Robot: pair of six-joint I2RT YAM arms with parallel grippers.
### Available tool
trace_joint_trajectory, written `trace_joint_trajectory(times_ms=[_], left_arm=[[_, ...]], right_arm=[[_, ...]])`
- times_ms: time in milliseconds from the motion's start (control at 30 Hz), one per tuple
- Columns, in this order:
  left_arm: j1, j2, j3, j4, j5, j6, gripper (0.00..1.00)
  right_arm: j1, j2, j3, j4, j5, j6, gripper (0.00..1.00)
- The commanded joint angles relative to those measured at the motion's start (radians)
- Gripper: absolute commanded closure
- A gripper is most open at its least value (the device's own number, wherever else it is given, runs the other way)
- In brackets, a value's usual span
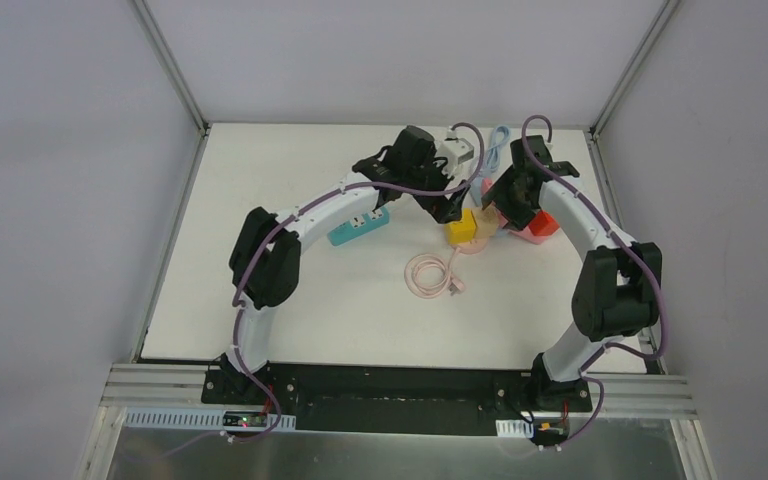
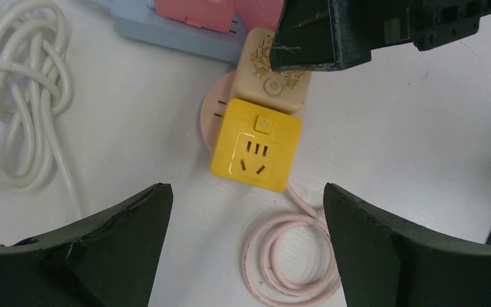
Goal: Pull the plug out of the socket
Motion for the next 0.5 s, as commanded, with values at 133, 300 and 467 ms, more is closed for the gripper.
trace_joint_trajectory(times_ms=[133, 300, 467], left_arm=[[-0.030, 0.132, 0.159, 0.060, -0.050, 0.152, 0.09], [-0.048, 0.176, 0.179, 0.027, -0.013, 0.153, 0.09], [-0.074, 0.182, 0.128, 0.045, 0.028, 0.150, 0.11]], right_arm=[[-0.011, 0.038, 0.015, 0.012, -0.013, 0.022, 0.46], [-0.011, 0.036, 0.001, 0.007, -0.023, 0.002, 0.48], [-0.016, 0.030, -0.015, 0.005, -0.035, -0.008, 0.50]])
